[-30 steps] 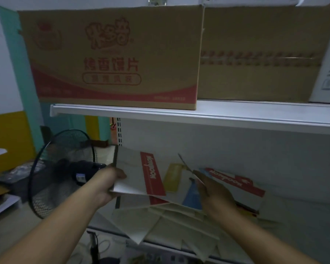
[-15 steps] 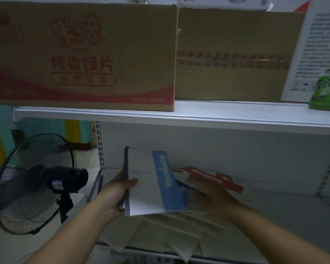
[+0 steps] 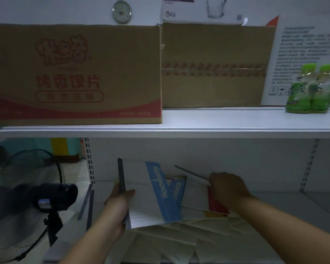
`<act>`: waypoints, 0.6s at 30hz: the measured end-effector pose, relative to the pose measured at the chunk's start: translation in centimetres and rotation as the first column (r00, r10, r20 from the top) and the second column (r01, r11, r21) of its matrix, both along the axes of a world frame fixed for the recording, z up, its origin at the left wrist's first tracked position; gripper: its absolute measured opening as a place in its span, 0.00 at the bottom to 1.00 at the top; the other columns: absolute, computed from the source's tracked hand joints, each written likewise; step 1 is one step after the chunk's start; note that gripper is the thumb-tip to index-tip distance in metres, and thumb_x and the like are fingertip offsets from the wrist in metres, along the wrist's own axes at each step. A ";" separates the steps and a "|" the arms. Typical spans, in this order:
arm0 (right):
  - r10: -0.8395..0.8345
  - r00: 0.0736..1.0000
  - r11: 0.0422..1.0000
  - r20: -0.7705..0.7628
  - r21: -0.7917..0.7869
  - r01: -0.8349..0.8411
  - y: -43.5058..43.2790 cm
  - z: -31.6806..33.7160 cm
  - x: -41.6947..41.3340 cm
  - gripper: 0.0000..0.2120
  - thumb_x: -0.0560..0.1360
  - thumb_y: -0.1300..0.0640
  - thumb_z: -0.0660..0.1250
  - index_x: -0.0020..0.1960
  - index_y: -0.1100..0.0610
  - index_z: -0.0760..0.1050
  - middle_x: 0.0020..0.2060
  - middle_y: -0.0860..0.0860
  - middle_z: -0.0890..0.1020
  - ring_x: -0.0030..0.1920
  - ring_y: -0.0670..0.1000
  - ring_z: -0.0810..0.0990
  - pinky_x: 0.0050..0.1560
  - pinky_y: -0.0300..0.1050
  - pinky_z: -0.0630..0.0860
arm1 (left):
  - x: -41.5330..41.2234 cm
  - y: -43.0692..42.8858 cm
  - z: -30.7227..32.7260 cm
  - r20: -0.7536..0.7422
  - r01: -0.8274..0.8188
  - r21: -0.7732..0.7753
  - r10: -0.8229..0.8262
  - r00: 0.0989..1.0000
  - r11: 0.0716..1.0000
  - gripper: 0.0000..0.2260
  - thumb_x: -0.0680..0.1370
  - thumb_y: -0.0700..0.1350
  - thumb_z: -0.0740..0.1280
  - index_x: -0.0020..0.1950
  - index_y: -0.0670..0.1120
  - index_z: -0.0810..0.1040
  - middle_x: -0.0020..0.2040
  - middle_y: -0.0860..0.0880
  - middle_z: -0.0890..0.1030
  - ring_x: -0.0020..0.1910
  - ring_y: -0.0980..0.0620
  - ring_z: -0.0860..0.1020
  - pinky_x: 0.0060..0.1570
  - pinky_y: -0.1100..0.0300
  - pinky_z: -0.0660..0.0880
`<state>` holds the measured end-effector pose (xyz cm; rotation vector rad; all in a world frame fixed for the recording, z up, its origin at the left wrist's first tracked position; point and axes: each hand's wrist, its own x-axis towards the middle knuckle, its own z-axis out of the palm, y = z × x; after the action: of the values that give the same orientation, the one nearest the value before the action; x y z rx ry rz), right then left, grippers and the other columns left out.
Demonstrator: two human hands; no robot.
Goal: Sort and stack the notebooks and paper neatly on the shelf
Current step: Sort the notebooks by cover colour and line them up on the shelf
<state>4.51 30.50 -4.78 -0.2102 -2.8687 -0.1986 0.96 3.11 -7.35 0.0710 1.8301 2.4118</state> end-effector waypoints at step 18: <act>-0.057 0.987 0.848 -0.151 -0.529 -0.032 10.0 -0.8 19.1 0.14 0.79 0.49 0.56 0.57 0.53 0.75 0.57 0.53 0.79 0.58 0.55 0.76 0.51 0.46 0.71 | 14.0 28.4 -1.9 -0.002 0.202 -0.099 -0.203 0.979 0.974 0.11 0.80 0.37 0.61 0.62 0.40 0.72 0.52 0.39 0.80 0.51 0.39 0.79 0.54 0.46 0.76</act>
<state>23.65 40.54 -5.58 -0.3290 -2.6894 0.5962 14.93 31.47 -9.21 0.2520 1.8441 2.1866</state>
